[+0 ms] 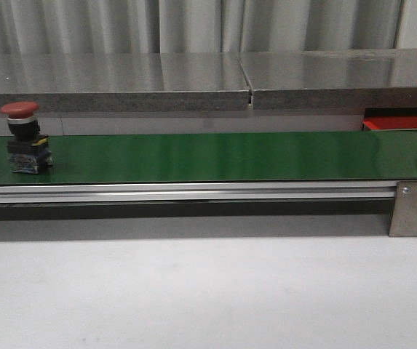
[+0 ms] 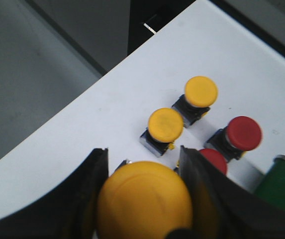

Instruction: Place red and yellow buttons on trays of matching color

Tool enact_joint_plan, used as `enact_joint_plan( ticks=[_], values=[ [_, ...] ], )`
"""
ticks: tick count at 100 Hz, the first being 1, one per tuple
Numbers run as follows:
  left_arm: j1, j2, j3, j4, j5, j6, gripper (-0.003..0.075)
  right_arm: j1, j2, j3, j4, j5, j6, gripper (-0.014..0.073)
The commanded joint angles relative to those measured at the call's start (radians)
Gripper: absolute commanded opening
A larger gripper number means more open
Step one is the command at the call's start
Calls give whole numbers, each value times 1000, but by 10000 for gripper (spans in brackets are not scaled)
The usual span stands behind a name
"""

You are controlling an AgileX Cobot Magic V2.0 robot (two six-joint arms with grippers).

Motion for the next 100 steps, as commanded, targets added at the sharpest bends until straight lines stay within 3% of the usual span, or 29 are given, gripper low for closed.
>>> enact_joint_plan(
  ticks=[1, 24, 45, 100],
  values=[
    [-45, -85, -25, -9, -34, -9, -19, 1, -4, -26, 13, -62, -10, -68],
    [-214, -99, -25, -9, 41, 53, -19, 1, -4, -26, 13, -62, -10, -68],
    [-329, -70, -25, -5, -7, 55, -19, 1, -4, -26, 13, -62, -10, -68],
    [-344, 53, -25, -3, 26, 55, -19, 1, -4, -26, 13, -62, -10, -68]
  ],
)
